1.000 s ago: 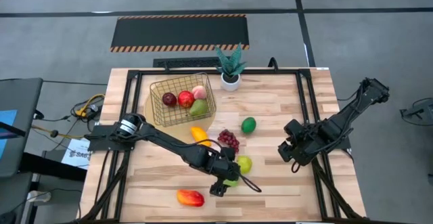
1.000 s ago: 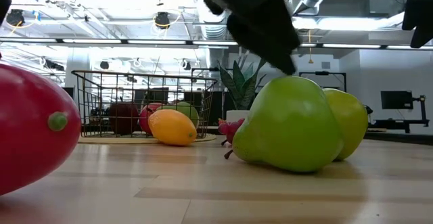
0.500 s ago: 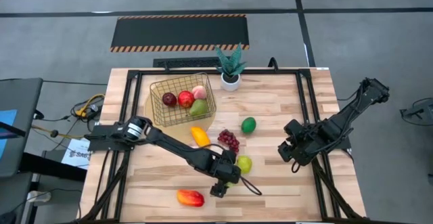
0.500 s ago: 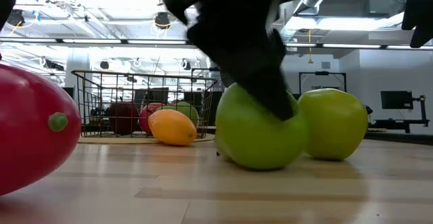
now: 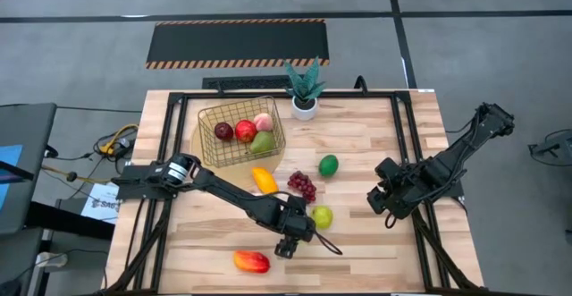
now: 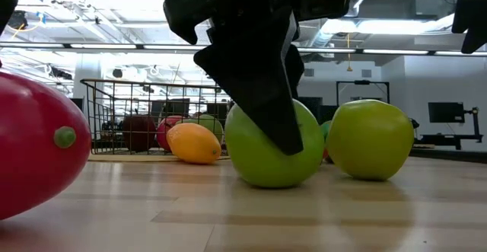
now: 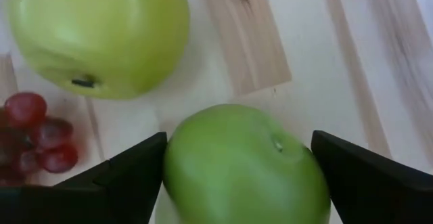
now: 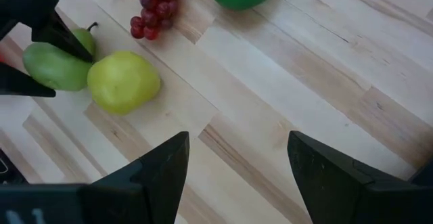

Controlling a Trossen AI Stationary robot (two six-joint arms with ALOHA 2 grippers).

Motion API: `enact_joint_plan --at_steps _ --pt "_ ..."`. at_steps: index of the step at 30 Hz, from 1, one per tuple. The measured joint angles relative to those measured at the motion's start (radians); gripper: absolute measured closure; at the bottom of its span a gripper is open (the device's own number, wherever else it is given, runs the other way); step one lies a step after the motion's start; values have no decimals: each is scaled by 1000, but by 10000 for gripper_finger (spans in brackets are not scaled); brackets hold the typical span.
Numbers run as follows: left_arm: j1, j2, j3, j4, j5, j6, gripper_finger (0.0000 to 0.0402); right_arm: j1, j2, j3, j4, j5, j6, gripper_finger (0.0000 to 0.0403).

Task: Build produce basket
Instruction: Put the green pear into the wire basket

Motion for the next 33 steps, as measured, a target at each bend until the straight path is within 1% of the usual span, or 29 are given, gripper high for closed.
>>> enact_joint_plan --at_steps 6,12,18,23,29,33 --pt "0 -1 -2 -18 -5 -54 96 0 0 0 0 0 0 129" --pt "1 8 61 -90 3 -95 98 0 0 0 0 0 0 129" --pt "20 7 194 -211 8 -212 98 0 0 0 0 0 -1 129" --pt "39 -15 336 -245 28 -276 98 0 0 0 0 0 -1 129" --pt "56 -93 505 -283 3 -322 97 0 0 0 3 3 -2 129" --pt "68 -163 583 -264 -26 -421 97 0 0 0 3 3 -3 129"
